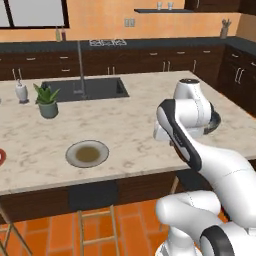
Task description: Place one bun and one sausage from the bowl on each plate.
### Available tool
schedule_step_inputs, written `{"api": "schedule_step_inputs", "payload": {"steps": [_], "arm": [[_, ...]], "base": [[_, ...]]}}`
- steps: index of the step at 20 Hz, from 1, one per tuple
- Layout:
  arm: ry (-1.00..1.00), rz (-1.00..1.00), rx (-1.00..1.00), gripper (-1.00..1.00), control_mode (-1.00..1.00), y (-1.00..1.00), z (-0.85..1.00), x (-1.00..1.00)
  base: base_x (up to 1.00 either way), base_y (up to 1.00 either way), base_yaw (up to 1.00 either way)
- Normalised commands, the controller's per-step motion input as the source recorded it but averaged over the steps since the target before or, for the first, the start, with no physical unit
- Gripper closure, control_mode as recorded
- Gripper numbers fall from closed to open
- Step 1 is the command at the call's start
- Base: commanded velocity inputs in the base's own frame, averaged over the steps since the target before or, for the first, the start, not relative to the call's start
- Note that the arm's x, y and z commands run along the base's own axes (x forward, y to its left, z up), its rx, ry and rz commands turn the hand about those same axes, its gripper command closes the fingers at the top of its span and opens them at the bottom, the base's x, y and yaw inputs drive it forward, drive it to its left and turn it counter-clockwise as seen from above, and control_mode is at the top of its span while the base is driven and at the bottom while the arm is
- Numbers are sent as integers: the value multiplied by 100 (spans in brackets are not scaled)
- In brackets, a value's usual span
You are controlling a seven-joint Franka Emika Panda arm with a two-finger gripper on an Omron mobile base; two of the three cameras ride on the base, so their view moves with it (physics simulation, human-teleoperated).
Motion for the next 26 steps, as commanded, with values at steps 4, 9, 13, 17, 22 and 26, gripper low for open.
{"api": "schedule_step_inputs", "payload": {"steps": [4,9,13,17,22,26], "arm": [[0,0,0,100,100,0,0,0],[0,0,0,100,100,0,0,0],[0,0,0,100,100,0,0,0],[0,0,0,100,100,0,0,0],[0,0,0,100,-100,0,-15,26],[0,0,0,100,-100,0,-59,100]], "base": [[6,100,0],[24,99,0],[57,53,0],[63,-3,0],[36,-1,0],[0,0,0]]}}
